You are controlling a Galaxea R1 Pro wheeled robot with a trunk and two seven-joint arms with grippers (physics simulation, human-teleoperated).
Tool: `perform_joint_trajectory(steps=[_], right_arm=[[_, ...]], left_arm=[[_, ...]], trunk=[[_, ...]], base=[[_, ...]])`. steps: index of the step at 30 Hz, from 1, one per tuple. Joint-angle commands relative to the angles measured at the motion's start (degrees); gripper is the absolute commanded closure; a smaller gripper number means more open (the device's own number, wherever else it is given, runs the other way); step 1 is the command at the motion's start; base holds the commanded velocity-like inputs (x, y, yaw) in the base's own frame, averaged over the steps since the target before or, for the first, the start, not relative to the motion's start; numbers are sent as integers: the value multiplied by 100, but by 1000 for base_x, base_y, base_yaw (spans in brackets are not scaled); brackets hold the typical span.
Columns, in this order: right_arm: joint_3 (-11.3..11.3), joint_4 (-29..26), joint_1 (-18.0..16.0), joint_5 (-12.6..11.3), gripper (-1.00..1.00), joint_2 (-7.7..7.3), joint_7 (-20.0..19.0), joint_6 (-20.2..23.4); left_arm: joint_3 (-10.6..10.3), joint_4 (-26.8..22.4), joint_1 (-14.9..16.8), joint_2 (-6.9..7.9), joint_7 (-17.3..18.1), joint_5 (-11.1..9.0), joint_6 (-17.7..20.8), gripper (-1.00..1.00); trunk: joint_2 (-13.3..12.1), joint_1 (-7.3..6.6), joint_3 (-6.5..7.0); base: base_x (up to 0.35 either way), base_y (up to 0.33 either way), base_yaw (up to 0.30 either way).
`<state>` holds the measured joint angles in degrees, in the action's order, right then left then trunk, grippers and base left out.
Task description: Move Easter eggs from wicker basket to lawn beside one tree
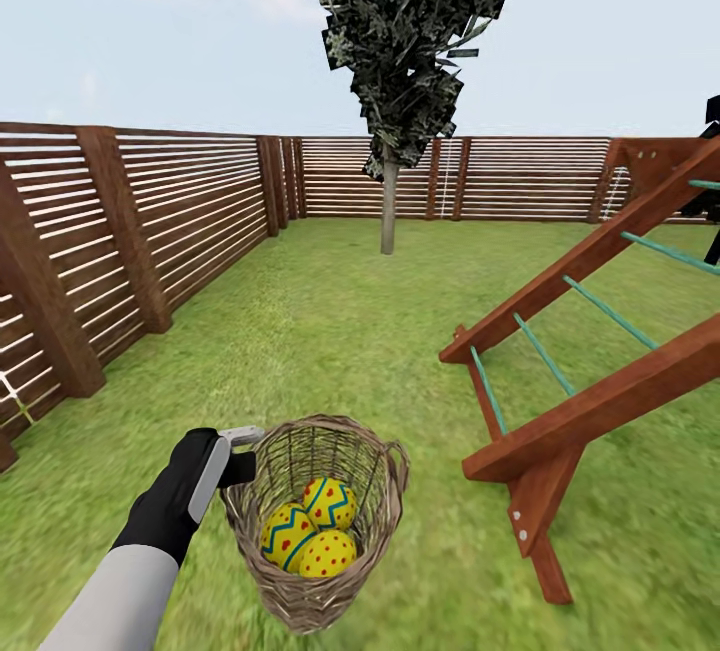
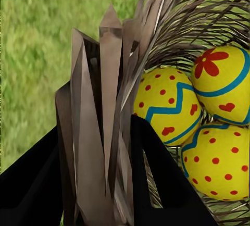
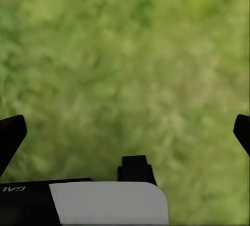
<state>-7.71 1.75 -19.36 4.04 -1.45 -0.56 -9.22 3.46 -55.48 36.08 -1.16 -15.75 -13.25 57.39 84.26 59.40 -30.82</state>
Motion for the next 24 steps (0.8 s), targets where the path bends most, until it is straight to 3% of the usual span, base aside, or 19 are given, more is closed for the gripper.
perform_joint_trajectory(steps=[1, 11, 24], right_arm=[[-47, 19, -7, 43, -100, 0, -6, -36], [-47, 19, -6, 43, -100, 2, -6, -36], [-47, 66, 78, 36, -100, 39, -41, 9]], left_arm=[[13, -6, 4, -6, -42, -104, 9, 100], [14, -13, 4, 21, -42, -105, 9, 100], [14, -22, 4, 17, -51, -108, 9, 100]], trunk=[[-38, -23, 13], [-439, -243, 192], [-439, -243, 192]], base=[[0, 0, 0], [0, 0, 0], [0, 0, 0]])
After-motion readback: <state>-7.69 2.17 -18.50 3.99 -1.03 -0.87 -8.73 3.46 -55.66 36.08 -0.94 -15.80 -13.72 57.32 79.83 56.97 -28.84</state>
